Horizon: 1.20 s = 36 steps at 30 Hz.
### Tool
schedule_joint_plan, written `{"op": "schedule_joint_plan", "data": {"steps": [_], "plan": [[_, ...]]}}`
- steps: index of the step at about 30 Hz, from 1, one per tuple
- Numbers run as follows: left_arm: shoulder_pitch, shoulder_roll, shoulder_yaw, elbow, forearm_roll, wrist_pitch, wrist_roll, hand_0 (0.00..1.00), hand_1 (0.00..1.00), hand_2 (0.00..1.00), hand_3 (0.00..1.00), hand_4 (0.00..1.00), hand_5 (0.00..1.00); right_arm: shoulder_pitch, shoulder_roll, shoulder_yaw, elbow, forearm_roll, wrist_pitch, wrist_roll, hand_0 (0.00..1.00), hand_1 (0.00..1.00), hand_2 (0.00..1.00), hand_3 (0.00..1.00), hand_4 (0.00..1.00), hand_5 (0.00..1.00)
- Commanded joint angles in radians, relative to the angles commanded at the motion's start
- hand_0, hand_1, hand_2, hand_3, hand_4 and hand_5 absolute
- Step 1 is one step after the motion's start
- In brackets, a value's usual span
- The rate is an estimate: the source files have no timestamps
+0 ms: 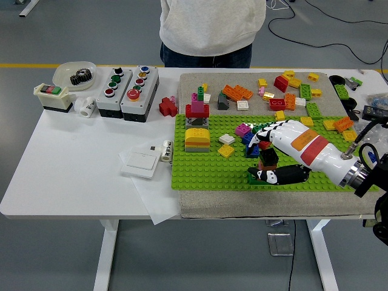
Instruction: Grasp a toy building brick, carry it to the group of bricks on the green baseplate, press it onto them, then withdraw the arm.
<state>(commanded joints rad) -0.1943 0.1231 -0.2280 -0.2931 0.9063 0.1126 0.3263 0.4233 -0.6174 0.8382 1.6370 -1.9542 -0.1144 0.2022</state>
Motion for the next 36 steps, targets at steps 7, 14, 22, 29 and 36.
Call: {"op": "schedule_joint_plan", "data": {"steps": [7,14,22,29,36], "plan": [[0.000,0.000,-0.002,-0.001,0.004,0.000,0.001,0.481,0.577,0.640,0.578,0.606,0.678,0.002,0.004,-0.011,-0.029,-0.033,0.002,0.002,0.574,0.552,0.591,0.529,0.729,0.448],[-0.002,0.001,-0.001,-0.001,0.003,-0.001,0.001,0.481,0.576,0.642,0.579,0.606,0.678,0.007,0.006,-0.007,-0.060,-0.046,0.002,0.003,0.571,0.556,0.594,0.531,0.739,0.463],[-0.004,0.001,0.001,-0.002,0.001,-0.001,0.000,0.481,0.575,0.640,0.579,0.607,0.679,0.004,0.005,-0.001,-0.061,-0.052,0.002,0.004,0.570,0.558,0.596,0.532,0.751,0.481],[-0.006,0.001,0.002,-0.002,-0.001,0.000,0.000,0.480,0.577,0.640,0.579,0.607,0.678,0.002,0.005,0.006,-0.069,-0.062,0.000,0.006,0.569,0.559,0.594,0.532,0.753,0.482],[-0.006,0.001,0.003,-0.002,-0.004,0.000,0.000,0.480,0.574,0.640,0.579,0.606,0.677,-0.005,0.005,0.017,-0.069,-0.083,0.000,0.008,0.566,0.556,0.593,0.532,0.754,0.483]]}}
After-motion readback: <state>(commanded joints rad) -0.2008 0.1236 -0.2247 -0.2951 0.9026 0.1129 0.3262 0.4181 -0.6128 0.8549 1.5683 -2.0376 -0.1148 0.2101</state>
